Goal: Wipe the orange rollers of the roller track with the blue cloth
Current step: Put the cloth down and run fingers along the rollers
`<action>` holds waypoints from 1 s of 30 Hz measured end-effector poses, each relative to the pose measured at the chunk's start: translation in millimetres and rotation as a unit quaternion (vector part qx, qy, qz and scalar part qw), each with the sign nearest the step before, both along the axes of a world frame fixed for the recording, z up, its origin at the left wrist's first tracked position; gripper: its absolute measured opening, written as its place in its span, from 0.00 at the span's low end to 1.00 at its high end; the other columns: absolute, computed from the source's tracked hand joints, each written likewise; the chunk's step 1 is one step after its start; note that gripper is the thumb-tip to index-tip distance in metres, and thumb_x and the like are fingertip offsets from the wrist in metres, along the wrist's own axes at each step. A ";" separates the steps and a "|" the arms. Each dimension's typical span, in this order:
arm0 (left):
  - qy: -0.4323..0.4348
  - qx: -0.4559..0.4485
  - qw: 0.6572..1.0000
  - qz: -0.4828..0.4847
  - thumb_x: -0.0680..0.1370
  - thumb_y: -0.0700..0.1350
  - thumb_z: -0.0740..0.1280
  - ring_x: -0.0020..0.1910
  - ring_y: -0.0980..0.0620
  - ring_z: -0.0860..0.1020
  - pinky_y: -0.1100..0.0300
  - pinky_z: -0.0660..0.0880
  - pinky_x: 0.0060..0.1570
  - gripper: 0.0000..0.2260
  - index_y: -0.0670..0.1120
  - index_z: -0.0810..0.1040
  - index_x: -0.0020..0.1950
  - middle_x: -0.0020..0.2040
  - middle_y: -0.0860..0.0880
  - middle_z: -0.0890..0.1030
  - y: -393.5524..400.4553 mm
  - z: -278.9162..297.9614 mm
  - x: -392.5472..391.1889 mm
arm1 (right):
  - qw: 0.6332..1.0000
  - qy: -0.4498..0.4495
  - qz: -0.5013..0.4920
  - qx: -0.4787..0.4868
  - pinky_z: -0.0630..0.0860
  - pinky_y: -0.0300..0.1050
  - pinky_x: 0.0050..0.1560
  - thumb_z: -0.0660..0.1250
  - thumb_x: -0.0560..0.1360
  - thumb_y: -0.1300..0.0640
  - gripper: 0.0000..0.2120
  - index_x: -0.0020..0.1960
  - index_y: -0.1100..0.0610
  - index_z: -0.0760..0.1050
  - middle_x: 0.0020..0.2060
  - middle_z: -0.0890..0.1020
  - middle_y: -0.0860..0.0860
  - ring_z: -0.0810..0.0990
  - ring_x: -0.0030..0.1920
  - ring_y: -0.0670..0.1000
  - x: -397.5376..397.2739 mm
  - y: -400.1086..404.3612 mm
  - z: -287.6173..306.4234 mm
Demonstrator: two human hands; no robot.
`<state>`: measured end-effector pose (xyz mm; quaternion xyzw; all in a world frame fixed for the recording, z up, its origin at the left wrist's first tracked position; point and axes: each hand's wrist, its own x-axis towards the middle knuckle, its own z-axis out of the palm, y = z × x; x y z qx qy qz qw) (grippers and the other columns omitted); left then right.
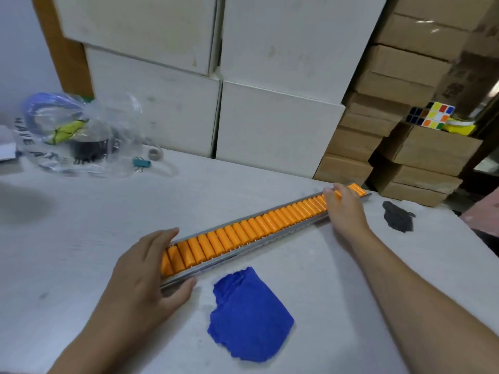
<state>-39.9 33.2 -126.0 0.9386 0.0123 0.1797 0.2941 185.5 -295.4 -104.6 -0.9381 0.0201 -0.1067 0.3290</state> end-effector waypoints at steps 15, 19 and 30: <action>0.016 0.047 0.999 0.014 0.62 0.61 0.63 0.43 0.42 0.81 0.48 0.76 0.41 0.37 0.44 0.69 0.66 0.50 0.44 0.81 8.9 -11.3 9.1 | 0.976 0.009 -0.106 -0.191 0.55 0.65 0.70 0.38 0.73 0.31 0.38 0.67 0.53 0.69 0.67 0.72 0.56 0.66 0.69 0.59 68.5 -43.9 -22.2; 0.015 0.038 0.999 0.008 0.63 0.61 0.63 0.46 0.43 0.80 0.49 0.73 0.45 0.37 0.44 0.68 0.68 0.53 0.45 0.80 10.0 -14.3 6.7 | 0.974 -0.005 -0.085 -0.212 0.54 0.64 0.70 0.40 0.76 0.34 0.34 0.64 0.54 0.71 0.63 0.75 0.56 0.68 0.66 0.59 61.1 -41.6 -21.1; 0.011 0.009 1.000 0.019 0.63 0.62 0.62 0.47 0.43 0.79 0.49 0.73 0.48 0.37 0.44 0.68 0.68 0.52 0.46 0.80 8.6 -9.8 2.2 | 0.968 -0.014 0.024 -0.249 0.41 0.58 0.74 0.43 0.79 0.38 0.30 0.68 0.56 0.67 0.69 0.71 0.54 0.64 0.71 0.52 -14.4 11.7 -15.6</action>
